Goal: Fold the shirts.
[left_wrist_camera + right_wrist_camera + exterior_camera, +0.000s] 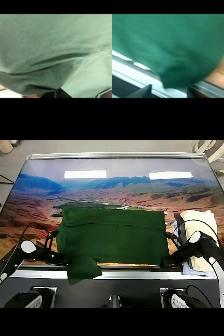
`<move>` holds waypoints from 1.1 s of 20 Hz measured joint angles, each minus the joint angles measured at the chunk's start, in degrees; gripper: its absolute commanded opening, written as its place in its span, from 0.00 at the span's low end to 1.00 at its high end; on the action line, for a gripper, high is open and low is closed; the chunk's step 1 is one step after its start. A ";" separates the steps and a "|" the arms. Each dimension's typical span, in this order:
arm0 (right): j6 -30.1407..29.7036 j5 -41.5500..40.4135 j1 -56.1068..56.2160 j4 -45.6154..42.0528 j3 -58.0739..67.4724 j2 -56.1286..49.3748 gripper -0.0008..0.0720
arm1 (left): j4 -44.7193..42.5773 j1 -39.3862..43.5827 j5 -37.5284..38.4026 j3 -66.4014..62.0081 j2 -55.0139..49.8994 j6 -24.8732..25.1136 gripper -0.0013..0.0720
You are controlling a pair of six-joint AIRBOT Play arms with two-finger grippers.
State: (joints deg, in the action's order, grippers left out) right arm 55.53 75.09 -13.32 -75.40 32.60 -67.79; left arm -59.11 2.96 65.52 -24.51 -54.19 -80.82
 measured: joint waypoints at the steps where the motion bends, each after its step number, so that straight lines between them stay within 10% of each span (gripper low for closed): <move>1: 0.02 -2.36 -0.17 0.07 -0.17 0.00 0.04 | 0.07 0.00 0.00 0.00 0.59 0.02 0.06; 22: -5.66 -7.72 0.00 6.32 23.30 -1.81 0.03 | 0.00 -0.09 -4.55 -26.45 -5.88 1.14 0.05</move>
State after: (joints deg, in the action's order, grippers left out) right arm 49.87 67.37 -13.32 -69.08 55.90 -69.60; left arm -59.11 2.87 60.97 -50.96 -60.07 -79.68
